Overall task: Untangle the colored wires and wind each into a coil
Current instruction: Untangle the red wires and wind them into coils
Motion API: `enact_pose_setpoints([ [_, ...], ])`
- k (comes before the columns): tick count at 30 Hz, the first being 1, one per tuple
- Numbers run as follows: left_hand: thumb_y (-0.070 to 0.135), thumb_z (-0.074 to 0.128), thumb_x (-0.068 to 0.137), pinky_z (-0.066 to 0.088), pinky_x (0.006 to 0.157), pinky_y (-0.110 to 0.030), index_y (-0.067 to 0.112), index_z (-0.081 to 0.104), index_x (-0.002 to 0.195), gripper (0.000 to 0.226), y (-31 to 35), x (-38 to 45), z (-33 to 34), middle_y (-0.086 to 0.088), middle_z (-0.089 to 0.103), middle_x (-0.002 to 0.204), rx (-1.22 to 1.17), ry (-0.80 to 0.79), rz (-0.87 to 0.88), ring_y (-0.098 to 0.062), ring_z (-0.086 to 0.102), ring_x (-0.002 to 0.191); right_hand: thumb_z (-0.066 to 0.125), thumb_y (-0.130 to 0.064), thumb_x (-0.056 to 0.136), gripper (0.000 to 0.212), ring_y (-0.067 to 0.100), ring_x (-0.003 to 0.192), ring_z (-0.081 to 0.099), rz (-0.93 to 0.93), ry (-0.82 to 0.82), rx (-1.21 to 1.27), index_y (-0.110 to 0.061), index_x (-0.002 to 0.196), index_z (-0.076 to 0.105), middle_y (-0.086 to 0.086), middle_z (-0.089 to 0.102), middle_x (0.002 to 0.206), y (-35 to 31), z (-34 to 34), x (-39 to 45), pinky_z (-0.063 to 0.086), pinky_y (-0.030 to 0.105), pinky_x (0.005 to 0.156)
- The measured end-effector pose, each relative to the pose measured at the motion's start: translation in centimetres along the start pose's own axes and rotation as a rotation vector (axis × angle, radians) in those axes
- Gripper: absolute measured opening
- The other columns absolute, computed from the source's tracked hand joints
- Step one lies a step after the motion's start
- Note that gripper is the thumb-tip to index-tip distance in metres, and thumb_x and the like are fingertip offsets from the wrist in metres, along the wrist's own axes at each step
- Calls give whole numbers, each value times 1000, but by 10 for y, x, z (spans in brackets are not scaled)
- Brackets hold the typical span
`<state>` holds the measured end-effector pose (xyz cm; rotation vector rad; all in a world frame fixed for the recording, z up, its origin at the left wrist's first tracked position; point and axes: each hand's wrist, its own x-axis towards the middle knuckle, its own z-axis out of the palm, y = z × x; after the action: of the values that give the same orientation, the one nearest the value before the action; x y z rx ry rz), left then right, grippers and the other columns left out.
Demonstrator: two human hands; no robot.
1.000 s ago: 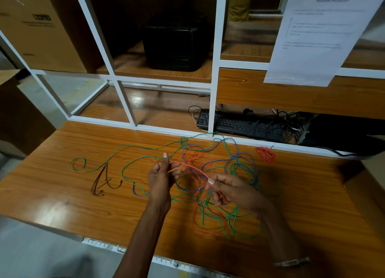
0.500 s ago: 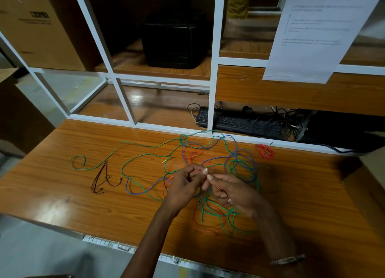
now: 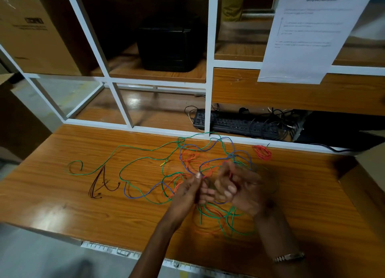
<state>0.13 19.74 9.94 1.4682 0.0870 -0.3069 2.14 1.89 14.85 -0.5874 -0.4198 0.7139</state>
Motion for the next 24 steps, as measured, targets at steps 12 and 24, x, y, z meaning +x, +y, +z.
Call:
enact_pose_setpoints([
  [12, 38, 61, 105, 52, 72, -41, 6, 68, 77, 43, -3, -2, 3, -15, 75, 80, 226, -58, 240, -23, 66, 70, 47, -33, 109, 42, 17, 70, 63, -81, 1010, -1081, 4, 115, 68, 5, 72, 83, 20, -31, 30, 48, 39, 73],
  [24, 37, 75, 95, 52, 59, -44, 25, 57, 79, 27, -1, 11, -22, 7, 62, 68, 422, 303, 390, -13, 60, 59, 46, -39, 106, 38, 5, 43, 26, 543, 373, -547, -9, 94, 66, -4, 35, 57, 43, -20, 10, 17, 22, 44],
])
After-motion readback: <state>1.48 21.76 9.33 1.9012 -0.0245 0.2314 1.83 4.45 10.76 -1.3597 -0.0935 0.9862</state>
